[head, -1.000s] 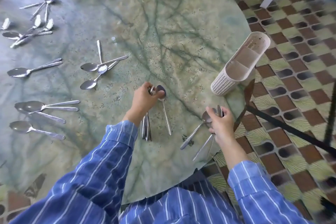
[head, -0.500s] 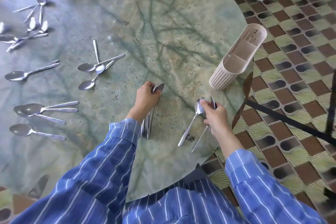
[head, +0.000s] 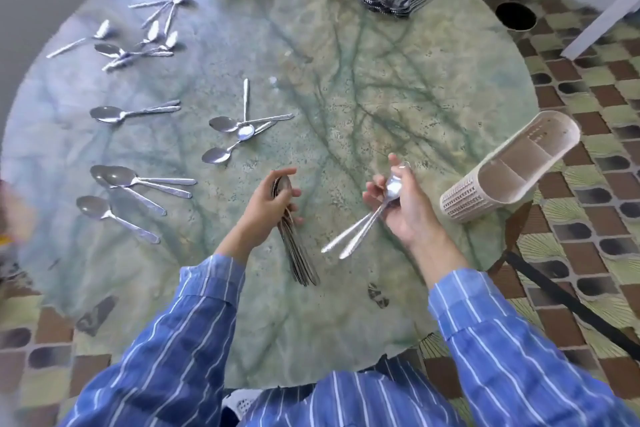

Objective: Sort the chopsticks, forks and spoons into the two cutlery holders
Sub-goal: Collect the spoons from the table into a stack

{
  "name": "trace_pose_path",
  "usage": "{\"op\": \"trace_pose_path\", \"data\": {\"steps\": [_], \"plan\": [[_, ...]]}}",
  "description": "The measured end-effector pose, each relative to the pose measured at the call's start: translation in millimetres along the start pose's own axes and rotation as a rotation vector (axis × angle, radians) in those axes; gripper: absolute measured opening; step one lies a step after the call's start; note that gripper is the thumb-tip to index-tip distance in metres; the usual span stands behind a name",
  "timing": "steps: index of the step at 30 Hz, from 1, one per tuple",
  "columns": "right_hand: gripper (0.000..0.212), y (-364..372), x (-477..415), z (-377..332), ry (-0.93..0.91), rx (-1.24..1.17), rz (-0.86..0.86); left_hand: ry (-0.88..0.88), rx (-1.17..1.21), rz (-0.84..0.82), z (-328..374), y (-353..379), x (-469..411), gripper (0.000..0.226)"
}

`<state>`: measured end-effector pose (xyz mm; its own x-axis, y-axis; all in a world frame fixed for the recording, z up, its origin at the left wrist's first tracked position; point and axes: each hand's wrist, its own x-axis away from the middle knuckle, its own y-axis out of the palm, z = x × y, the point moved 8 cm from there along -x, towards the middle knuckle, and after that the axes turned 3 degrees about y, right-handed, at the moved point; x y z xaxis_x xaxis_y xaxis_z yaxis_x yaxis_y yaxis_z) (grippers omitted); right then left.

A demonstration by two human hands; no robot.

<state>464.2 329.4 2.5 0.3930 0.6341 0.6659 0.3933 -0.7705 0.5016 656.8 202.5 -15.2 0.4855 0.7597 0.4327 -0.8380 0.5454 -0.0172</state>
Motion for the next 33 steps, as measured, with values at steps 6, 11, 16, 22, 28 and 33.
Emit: {"op": "trace_pose_path", "data": {"steps": [6,11,16,22,28,33], "plan": [[0.017,38.0,-33.1,19.8,0.213,-0.058,-0.105,-0.124,0.523,0.208,-12.6,-35.3,6.9,0.019],[0.021,76.1,-52.3,32.3,0.337,0.132,-0.266,-0.116,0.636,0.332,-21.8,-54.9,14.0,0.016],[0.029,113.5,-75.8,47.3,0.434,0.331,-0.287,-0.129,0.953,0.468,-36.8,-72.0,17.1,0.027],[0.018,173.0,-108.5,44.2,0.105,0.9,-0.308,-0.139,0.676,0.57,-38.9,-99.8,18.0,0.011],[0.013,264.6,-131.8,37.1,-0.201,1.394,-0.506,-0.139,0.599,0.741,-24.1,-136.9,-3.8,0.015],[0.038,314.1,-152.7,59.5,-0.326,1.821,-0.727,-0.158,0.42,0.823,-15.5,-162.5,-28.6,0.035]]}}
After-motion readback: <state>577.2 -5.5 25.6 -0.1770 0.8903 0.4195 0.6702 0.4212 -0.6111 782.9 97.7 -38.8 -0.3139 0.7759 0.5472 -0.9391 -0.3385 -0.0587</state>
